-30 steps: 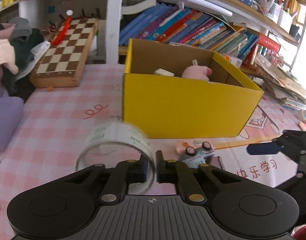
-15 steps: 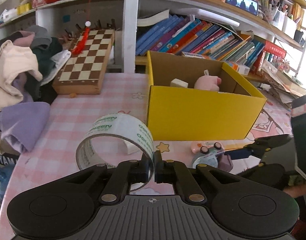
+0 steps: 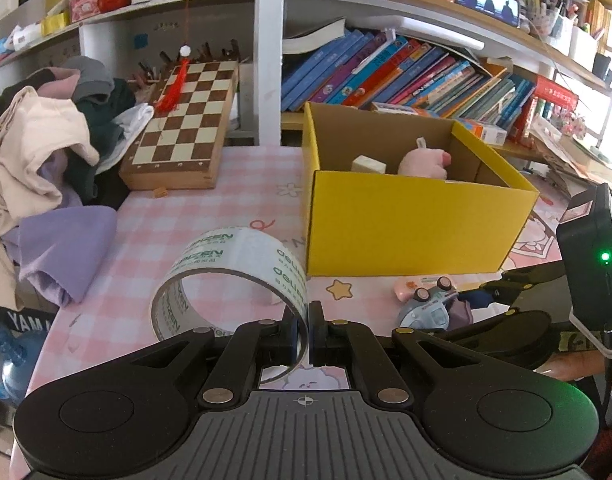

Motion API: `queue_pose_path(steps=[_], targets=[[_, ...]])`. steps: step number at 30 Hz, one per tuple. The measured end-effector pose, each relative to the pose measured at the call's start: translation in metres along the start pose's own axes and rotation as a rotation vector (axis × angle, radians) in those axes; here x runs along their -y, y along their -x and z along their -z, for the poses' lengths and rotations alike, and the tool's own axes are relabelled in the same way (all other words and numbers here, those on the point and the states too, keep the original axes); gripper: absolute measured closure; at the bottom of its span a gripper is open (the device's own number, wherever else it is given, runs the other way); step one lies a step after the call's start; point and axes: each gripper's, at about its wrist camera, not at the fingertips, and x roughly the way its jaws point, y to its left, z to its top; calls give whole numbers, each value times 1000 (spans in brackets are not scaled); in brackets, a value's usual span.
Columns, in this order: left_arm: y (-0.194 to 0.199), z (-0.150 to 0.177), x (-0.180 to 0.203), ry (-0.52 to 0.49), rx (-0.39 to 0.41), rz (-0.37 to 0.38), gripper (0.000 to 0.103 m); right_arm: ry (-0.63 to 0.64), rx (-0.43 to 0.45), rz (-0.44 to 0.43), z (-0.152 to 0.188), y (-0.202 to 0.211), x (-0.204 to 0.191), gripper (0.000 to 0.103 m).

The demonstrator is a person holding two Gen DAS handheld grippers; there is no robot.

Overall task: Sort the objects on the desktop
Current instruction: 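Close right gripper on blue toy truck while left gripper lifts tape roll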

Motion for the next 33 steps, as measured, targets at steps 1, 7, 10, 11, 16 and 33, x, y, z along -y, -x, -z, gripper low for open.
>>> queue_pose_path(steps=[1,7,10,11,16,33], targets=[[0,0,1,-2,3,3,100,-10,1,-2,1,2,2,42],[3,-1,7,-16,20,34,100,-16,31,4,8,25,3,42],[5,-1,12,-28,31,53,100,-8,40,12,12,36,1,42],[5,-1,13,-31,35,60,100,-6,43,15,13,39,1,42],[9,0,21,-41,55,93,100,-3,54,38,21,55,0,42],[24,2,39,-95,111,196,99,-54,70,115,44,92,2,42]])
